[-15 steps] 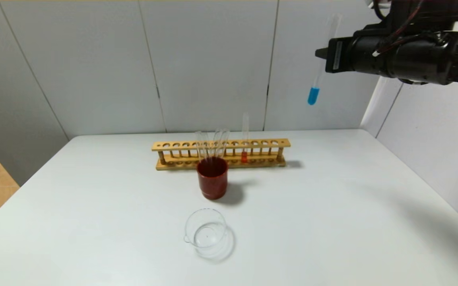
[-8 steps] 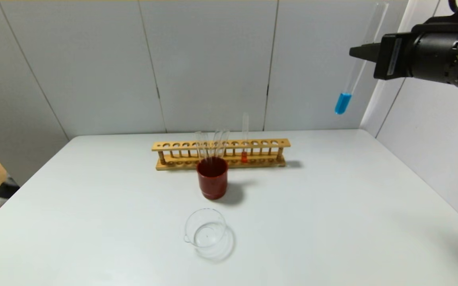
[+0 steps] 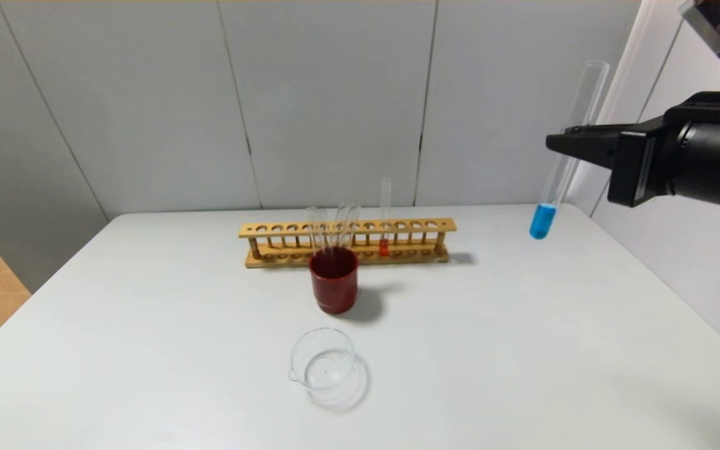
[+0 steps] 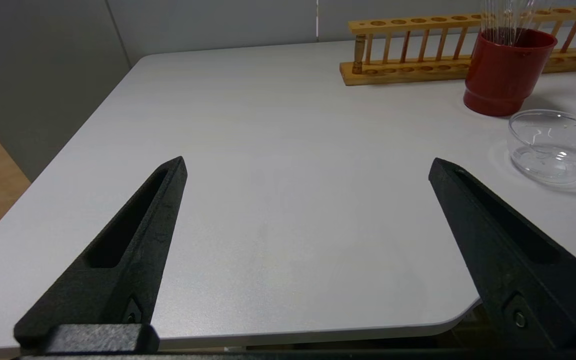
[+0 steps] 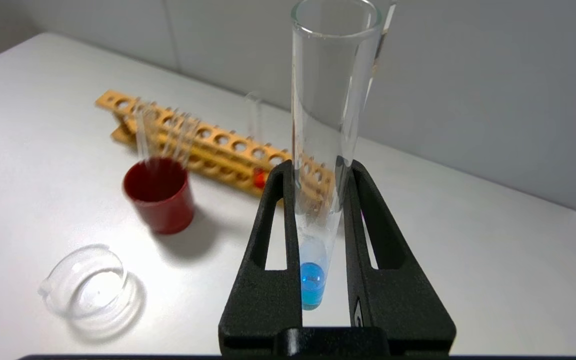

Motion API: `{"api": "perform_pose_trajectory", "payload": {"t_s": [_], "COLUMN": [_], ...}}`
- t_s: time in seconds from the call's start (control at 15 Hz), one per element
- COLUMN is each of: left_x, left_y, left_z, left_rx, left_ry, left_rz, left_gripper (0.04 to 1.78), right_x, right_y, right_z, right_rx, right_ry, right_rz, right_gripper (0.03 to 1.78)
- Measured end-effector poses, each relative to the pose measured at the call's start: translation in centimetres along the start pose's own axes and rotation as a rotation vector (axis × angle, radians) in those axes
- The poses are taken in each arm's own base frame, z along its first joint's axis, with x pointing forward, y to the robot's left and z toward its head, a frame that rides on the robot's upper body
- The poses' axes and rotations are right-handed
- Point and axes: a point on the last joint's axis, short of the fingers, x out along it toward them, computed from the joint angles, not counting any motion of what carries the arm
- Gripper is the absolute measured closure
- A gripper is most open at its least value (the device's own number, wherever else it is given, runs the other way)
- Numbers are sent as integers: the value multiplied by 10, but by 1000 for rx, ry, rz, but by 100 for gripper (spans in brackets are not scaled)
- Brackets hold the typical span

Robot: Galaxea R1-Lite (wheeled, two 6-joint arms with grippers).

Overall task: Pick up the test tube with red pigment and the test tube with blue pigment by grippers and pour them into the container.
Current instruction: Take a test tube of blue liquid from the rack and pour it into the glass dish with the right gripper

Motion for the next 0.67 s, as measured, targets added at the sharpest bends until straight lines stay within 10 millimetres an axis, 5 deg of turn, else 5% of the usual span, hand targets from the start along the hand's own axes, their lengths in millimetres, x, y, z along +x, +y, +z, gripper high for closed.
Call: {"api": "perform_pose_trajectory", "payload": {"t_s": [0.67], "left_x": [0], "left_y": [0], "left_z": [0], "left_rx": [0], "left_ry": [0], "left_rz": [0], "left_gripper": [11], "right_x": [18], "right_y": [34], "right_z": [-42], "right_rx": [-30], "right_ry": [153], "right_rz": [130], "right_gripper": [154]}}
